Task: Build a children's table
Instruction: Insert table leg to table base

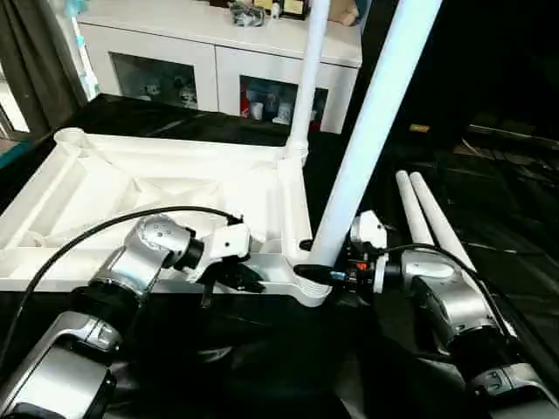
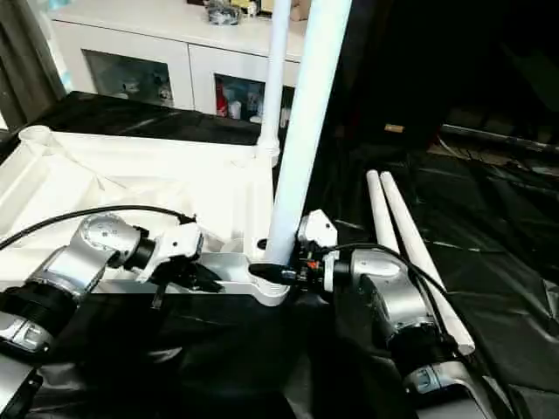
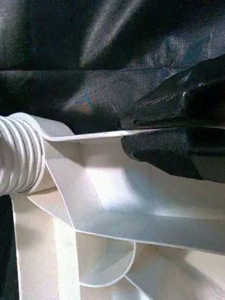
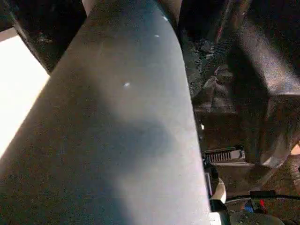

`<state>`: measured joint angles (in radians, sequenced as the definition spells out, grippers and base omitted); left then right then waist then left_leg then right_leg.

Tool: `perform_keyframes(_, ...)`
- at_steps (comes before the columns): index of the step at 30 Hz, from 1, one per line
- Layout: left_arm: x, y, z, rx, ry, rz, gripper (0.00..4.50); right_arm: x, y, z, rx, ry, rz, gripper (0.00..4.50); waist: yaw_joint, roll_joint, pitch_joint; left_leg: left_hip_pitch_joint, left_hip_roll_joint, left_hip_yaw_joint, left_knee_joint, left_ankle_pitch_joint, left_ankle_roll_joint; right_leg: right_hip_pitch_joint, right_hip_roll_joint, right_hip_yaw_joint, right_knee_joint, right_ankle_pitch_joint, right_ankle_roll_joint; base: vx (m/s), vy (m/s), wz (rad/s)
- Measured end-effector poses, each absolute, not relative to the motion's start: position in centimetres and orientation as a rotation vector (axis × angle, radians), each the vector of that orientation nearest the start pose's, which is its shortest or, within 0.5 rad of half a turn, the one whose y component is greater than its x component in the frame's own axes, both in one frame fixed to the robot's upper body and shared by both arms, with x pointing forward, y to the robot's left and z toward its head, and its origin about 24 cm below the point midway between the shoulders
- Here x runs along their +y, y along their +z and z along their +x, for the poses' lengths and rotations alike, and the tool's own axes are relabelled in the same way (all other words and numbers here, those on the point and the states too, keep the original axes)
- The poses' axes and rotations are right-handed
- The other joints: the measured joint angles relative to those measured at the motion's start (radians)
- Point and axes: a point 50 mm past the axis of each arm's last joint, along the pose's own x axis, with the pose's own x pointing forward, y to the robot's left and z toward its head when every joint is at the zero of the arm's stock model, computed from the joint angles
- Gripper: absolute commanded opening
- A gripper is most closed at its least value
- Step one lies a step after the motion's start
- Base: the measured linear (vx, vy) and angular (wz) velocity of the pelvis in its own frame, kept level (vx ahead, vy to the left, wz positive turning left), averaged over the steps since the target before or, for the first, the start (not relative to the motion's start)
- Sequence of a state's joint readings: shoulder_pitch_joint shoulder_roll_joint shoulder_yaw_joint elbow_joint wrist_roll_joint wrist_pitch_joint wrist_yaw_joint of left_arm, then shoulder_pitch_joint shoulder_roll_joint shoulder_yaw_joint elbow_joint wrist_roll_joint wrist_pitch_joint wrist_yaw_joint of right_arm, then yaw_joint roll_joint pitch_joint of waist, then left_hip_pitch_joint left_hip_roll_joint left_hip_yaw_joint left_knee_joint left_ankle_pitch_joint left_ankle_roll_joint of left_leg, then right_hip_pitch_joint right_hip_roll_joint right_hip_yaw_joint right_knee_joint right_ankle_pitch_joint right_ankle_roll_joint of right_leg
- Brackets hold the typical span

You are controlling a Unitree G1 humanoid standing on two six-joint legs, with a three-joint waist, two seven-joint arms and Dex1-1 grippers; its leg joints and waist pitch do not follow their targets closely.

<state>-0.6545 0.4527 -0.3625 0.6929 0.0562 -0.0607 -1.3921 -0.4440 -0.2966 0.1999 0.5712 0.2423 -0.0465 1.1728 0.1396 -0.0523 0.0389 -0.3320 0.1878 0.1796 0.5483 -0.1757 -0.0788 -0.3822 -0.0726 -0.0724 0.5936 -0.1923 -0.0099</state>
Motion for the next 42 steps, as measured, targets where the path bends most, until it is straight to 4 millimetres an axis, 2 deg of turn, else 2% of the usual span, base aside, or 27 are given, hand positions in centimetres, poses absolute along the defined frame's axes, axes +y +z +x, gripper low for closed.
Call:
perform_keyframes(3, 15.4, 5.5, 31.7, 0.527, -1.473, 0.551, 0.00, -12.3, 3.6, 30.0, 0.185, 1.242, -0.022, 1.93, -0.004, 0.001, 0.001, 0.001, 0.000, -0.001, 0.000, 0.000, 0.000, -0.001, 0.000, 0.000, 0.000, 0.000, 0.000, 0.000, 0.000, 0.00)
perform_keyframes(7, 14.8, 5.5, 32.9, 0.529, -1.334, 0.522, 0.00, -11.9, 3.4, 31.5, 0.173, 1.034, 0.036, 1.93, -0.009, 0.003, 0.010, 0.002, -0.001, -0.004, 0.000, 0.000, 0.000, -0.002, -0.001, -0.004, -0.007, 0.000, 0.000, -0.018, 0.004, -0.02)
perform_keyframes(9, 14.3, 5.6, 33.3, 0.533, -1.287, 0.508, 0.00, -11.8, 3.4, 32.1, 0.174, 0.951, 0.043, 1.93, -0.022, 0.009, 0.015, 0.002, 0.000, -0.012, 0.000, 0.000, 0.000, 0.002, -0.005, -0.023, -0.023, 0.000, 0.000, -0.074, 0.028, -0.10)
perform_keyframes(10, 14.2, 5.6, 33.5, 0.531, -1.272, 0.498, 0.00, -11.7, 3.4, 32.3, 0.170, 0.921, 0.045, 1.93, -0.026, 0.013, 0.017, 0.000, 0.002, -0.018, -0.001, 0.000, 0.000, 0.008, -0.006, -0.033, -0.034, 0.000, 0.000, -0.044, 0.057, -0.19)
perform_keyframes(12, 13.7, 5.5, 33.8, 0.540, -1.213, 0.470, 0.00, -11.1, 3.6, 33.0, 0.162, 0.828, 0.062, 1.93, -0.034, 0.021, 0.022, 0.000, 0.002, -0.027, -0.002, 0.000, 0.000, 0.016, -0.007, -0.046, -0.051, 0.000, 0.000, -0.042, 0.055, -0.17)
perform_keyframes(14, 13.0, 5.6, 34.5, 0.557, -1.119, 0.474, 0.00, -10.4, 3.4, 34.0, 0.189, 0.682, 0.074, 1.93, -0.046, 0.029, 0.028, 0.001, 0.002, -0.031, -0.002, 0.000, 0.000, 0.018, -0.010, -0.057, -0.057, 0.000, 0.000, -0.053, 0.033, -0.08)
perform_keyframes(15, 12.8, 5.5, 34.6, 0.563, -1.095, 0.473, 0.00, -10.1, 3.4, 34.2, 0.195, 0.646, 0.070, 1.93, -0.050, 0.030, 0.030, 0.002, 0.002, -0.032, -0.002, 0.000, 0.000, 0.018, -0.013, -0.067, -0.060, 0.000, 0.000, -0.069, 0.011, -0.01)
perform_keyframes(16, 12.2, 5.3, 34.8, 0.573, -1.055, 0.467, 0.00, -9.7, 3.4, 34.6, 0.200, 0.580, 0.081, 1.93, -0.052, 0.037, 0.034, 0.002, 0.006, -0.033, -0.007, 0.000, 0.001, 0.027, -0.020, -0.087, -0.067, -0.001, 0.000, -0.107, 0.006, 0.02)
perform_keyframes(17, 11.7, 5.4, 35.0, 0.573, -1.035, 0.471, 0.00, -9.7, 3.4, 34.9, 0.209, 0.534, 0.082, 1.93, -0.038, 0.037, 0.036, -0.004, 0.006, -0.028, -0.013, 0.000, 0.000, 0.026, -0.021, -0.079, -0.006, -0.038, -0.021, -0.107, 0.006, 0.02)
perform_keyframes(18, 11.1, 5.5, 35.1, 0.573, -1.030, 0.476, 0.00, -9.9, 3.5, 35.0, 0.204, 0.513, 0.084, 1.93, -0.030, 0.029, 0.036, -0.006, 0.009, -0.016, -0.013, 0.000, 0.000, 0.024, -0.021, -0.064, 0.052, -0.066, -0.028, -0.067, -0.050, 0.18)
perform_keyframes(19, 10.3, 5.5, 35.3, 0.567, -0.993, 0.471, 0.00, -9.9, 3.5, 35.3, 0.208, 0.449, 0.093, 1.93, 0.001, -0.033, 0.022, -0.004, 0.002, 0.039, -0.012, -0.002, -0.003, 0.036, -0.027, 0.014, 0.099, -0.127, 0.017, 0.043, -0.151, 0.12)
perform_keyframes(20, 10.1, 5.7, 35.5, 0.559, -0.970, 0.463, 0.00, -9.7, 3.7, 35.6, 0.209, 0.419, 0.091, 1.93, 0.011, -0.031, 0.025, -0.007, 0.003, 0.023, 0.020, -0.018, -0.007, 0.026, -0.029, 0.011, 0.102, -0.128, 0.012, 0.043, -0.151, 0.12)
perform_keyframes(21, 9.6, 5.5, 35.4, 0.567, -0.964, 0.445, 0.00, -9.5, 3.7, 35.7, 0.214, 0.392, 0.092, 1.93, 0.032, -0.020, 0.017, -0.014, -0.003, -0.026, 0.057, -0.025, 0.009, 0.029, -0.025, 0.004, 0.099, -0.128, 0.013, 0.117, -0.089, -0.32)
perform_keyframes(22, 9.0, 5.4, 35.4, 0.579, -0.953, 0.428, 0.00, -9.6, 3.7, 35.8, 0.220, 0.355, 0.088, 1.93, 0.041, 0.002, 0.006, -0.008, -0.015, -0.066, 0.060, -0.032, 0.003, 0.030, -0.018, -0.013, 0.087, -0.126, 0.012, 0.084, 0.020, -0.15)
perform_keyframes(23, 8.4, 5.4, 35.4, 0.579, -0.944, 0.419, 0.00, -9.8, 3.8, 36.0, 0.221, 0.329, 0.087, 1.93, 0.039, 0.013, 0.000, -0.005, -0.015, -0.061, 0.039, -0.034, -0.021, 0.028, -0.017, -0.014, 0.082, -0.107, 0.004, 0.061, 0.010, -0.05)
perform_keyframes(24, 8.2, 5.4, 35.3, 0.577, -0.936, 0.411, 0.00, -9.9, 3.8, 36.1, 0.223, 0.312, 0.089, 1.93, 0.030, 0.006, -0.001, 0.000, -0.013, -0.051, 0.027, -0.029, -0.026, 0.020, -0.016, -0.007, 0.077, -0.099, 0.000, -0.014, 0.002, 0.22)
perform_keyframes(25, 8.1, 5.3, 35.3, 0.584, -0.928, 0.406, 0.00, -9.8, 3.6, 36.1, 0.230, 0.303, 0.091, 1.93, 0.028, 0.000, -0.004, -0.001, -0.011, -0.040, 0.014, -0.026, -0.026, 0.021, -0.014, 0.000, 0.069, -0.091, -0.003, 0.000, 0.000, 0.00)
perform_keyframes(26, 8.0, 5.3, 35.3, 0.589, -0.923, 0.403, 0.00, -9.7, 3.6, 36.1, 0.235, 0.300, 0.093, 1.93, 0.028, -0.001, -0.005, -0.003, -0.009, -0.040, 0.012, -0.021, -0.025, 0.023, -0.011, 0.001, 0.064, -0.087, -0.004, 0.000, 0.000, 0.00)
perform_keyframes(28, 7.7, 5.1, 35.1, 0.600, -0.909, 0.405, 0.00, -9.4, 3.4, 36.1, 0.249, 0.284, 0.097, 1.93, 0.025, 0.003, -0.007, 0.001, -0.005, -0.037, 0.006, -0.021, -0.025, 0.033, -0.006, 0.001, 0.046, -0.078, -0.003, 0.000, 0.000, 0.00)
perform_keyframes(31, 7.4, 5.1, 34.9, 0.602, -0.893, 0.419, 0.00, -9.3, 3.4, 36.3, 0.256, 0.272, 0.098, 1.93, 0.020, 0.004, -0.008, 0.002, -0.004, -0.034, 0.001, -0.021, -0.025, 0.036, -0.006, 0.002, 0.032, -0.072, -0.001, 0.000, 0.000, 0.00)
perform_keyframes(42, 7.6, 5.2, 35.0, 0.613, -0.880, 0.419, 0.00, -8.9, 3.5, 36.4, 0.262, 0.274, 0.090, 1.93, 0.011, 0.003, -0.010, 0.002, -0.004, -0.028, -0.006, -0.021, -0.025, 0.036, -0.005, 0.004, 0.019, -0.066, 0.004, 0.000, 0.000, 0.00)
